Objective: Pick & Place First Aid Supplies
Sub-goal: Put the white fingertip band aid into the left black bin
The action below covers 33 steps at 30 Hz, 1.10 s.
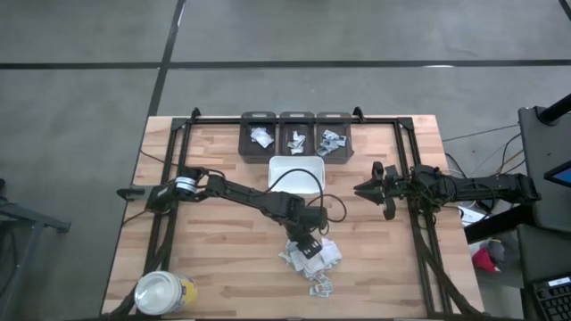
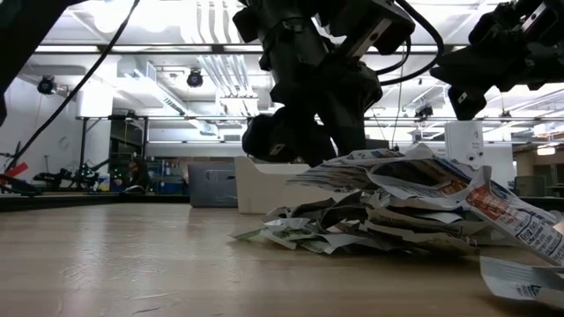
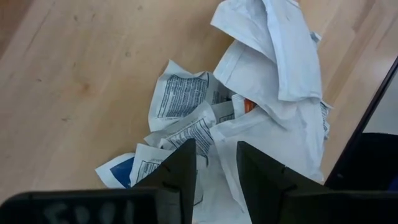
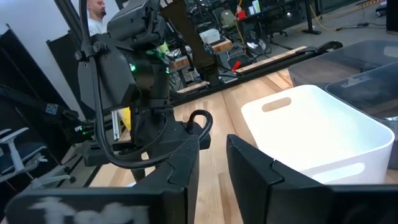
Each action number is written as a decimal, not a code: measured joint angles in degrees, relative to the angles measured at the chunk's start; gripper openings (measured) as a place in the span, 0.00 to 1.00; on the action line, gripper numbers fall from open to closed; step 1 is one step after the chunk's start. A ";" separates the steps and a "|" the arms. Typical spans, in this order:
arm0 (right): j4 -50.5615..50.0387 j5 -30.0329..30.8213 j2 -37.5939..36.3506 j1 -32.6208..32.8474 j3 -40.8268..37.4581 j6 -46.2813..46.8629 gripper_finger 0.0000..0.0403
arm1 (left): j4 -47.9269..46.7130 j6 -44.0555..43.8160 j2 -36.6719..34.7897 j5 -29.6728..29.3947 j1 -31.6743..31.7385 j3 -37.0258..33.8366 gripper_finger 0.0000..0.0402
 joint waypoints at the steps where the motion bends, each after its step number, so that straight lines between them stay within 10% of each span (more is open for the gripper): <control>1: 0.00 0.00 0.01 0.00 0.00 0.00 0.21 | 0.00 0.05 0.00 0.00 0.02 0.00 0.27; 33: 0.00 0.00 0.01 0.00 0.01 0.00 0.20 | 2.05 -1.53 0.92 2.10 -0.02 -0.07 0.27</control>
